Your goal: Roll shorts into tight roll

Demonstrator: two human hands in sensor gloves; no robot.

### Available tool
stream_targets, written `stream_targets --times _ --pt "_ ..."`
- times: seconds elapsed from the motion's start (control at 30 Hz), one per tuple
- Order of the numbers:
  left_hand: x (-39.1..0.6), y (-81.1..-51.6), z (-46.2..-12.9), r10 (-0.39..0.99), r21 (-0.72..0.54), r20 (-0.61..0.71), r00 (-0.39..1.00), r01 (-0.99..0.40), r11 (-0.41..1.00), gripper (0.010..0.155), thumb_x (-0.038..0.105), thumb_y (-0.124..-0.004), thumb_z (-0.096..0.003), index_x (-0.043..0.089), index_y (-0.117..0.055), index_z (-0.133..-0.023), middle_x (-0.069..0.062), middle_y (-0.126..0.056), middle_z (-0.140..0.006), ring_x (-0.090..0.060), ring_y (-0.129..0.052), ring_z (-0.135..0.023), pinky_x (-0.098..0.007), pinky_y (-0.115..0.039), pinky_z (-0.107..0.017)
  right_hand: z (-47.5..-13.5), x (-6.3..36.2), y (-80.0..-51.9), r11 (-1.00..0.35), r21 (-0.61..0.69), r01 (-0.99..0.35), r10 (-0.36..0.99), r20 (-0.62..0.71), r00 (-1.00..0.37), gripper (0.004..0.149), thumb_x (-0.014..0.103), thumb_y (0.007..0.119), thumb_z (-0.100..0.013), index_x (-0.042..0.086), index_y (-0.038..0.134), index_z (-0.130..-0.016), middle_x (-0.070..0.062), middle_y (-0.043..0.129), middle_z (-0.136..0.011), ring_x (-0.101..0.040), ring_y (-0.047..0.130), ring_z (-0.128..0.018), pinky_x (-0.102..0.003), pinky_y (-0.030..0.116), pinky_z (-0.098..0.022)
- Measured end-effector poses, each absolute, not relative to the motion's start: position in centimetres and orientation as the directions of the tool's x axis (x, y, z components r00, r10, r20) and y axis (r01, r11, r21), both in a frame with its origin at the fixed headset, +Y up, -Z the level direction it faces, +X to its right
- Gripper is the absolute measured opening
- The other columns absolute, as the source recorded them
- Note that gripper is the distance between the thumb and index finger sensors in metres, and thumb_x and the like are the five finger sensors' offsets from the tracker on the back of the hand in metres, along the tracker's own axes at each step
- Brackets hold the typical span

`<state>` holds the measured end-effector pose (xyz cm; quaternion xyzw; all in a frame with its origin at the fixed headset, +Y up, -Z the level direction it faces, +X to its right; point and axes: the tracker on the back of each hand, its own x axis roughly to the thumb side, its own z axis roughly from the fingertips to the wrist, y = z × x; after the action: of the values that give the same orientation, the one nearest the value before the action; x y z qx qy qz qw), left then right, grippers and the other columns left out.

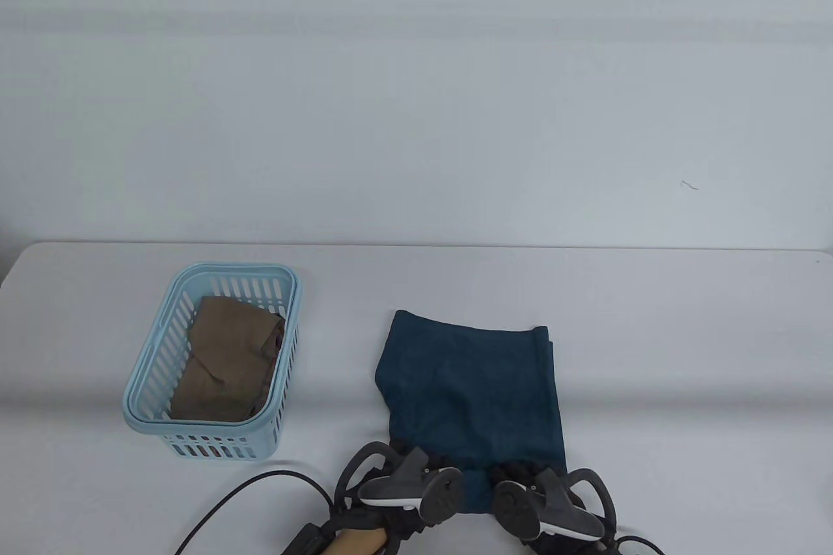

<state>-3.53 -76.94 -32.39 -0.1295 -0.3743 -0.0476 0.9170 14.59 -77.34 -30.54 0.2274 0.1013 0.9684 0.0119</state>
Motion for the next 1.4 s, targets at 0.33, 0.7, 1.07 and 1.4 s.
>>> stream_targets --times 0.33,0.7,1.07,1.4 --pt "-3.7 -75.9 -32.5 0.158 -0.291 0.717 0.679 0.085 0.953 0.058 0.038 -0.06 -0.0528 0.004 -0.069 -0.099 -0.016 -0.091 -0.092 -0.035 -0.093 -0.079 -0.07 -0.052 -0.068 -31.8 16.7 -77.3 -0.848 0.435 -0.304 0.437 0.246 -0.865 0.056 0.037 0.053 -0.051 0.009 0.066 -0.097 -0.018 0.07 -0.095 -0.039 0.066 -0.084 -0.061 0.052 -0.066" --pt "-4.2 -74.6 -32.5 0.242 -0.246 0.682 0.69 -0.095 0.965 0.062 0.037 -0.068 -0.0504 0.01 -0.055 -0.104 -0.013 -0.078 -0.096 -0.033 -0.087 -0.082 -0.07 -0.052 -0.068 -32.3 16.0 -77.4 -0.916 0.348 -0.199 0.29 0.23 -0.929 0.049 0.041 0.052 -0.051 0.013 0.079 -0.081 -0.012 0.086 -0.072 -0.031 0.082 -0.062 -0.056 0.066 -0.056" --pt "-3.1 -74.5 -31.5 0.011 -0.186 0.719 0.695 0.177 0.966 0.061 0.04 -0.074 -0.0486 0.016 -0.065 -0.104 -0.018 -0.064 -0.111 -0.044 -0.07 -0.098 -0.073 -0.042 -0.069 -31.4 16.5 -75.4 -0.978 0.118 -0.171 0.2 0.314 -0.928 0.053 0.038 0.064 -0.05 0.015 0.066 -0.097 -0.014 0.071 -0.098 -0.038 0.07 -0.088 -0.064 0.052 -0.067" --pt "-2.7 -76.8 -31.7 -0.037 -0.211 0.689 0.724 0.249 0.945 0.076 0.044 -0.073 -0.0474 0.008 -0.049 -0.109 -0.024 -0.052 -0.114 -0.049 -0.061 -0.101 -0.074 -0.038 -0.068 -30.6 16.3 -77.4 -0.967 0.25 0.052 0.06 0.42 -0.906 0.07 0.043 0.069 -0.047 0.014 0.042 -0.105 -0.013 0.042 -0.111 -0.041 0.044 -0.101 -0.068 0.037 -0.07"
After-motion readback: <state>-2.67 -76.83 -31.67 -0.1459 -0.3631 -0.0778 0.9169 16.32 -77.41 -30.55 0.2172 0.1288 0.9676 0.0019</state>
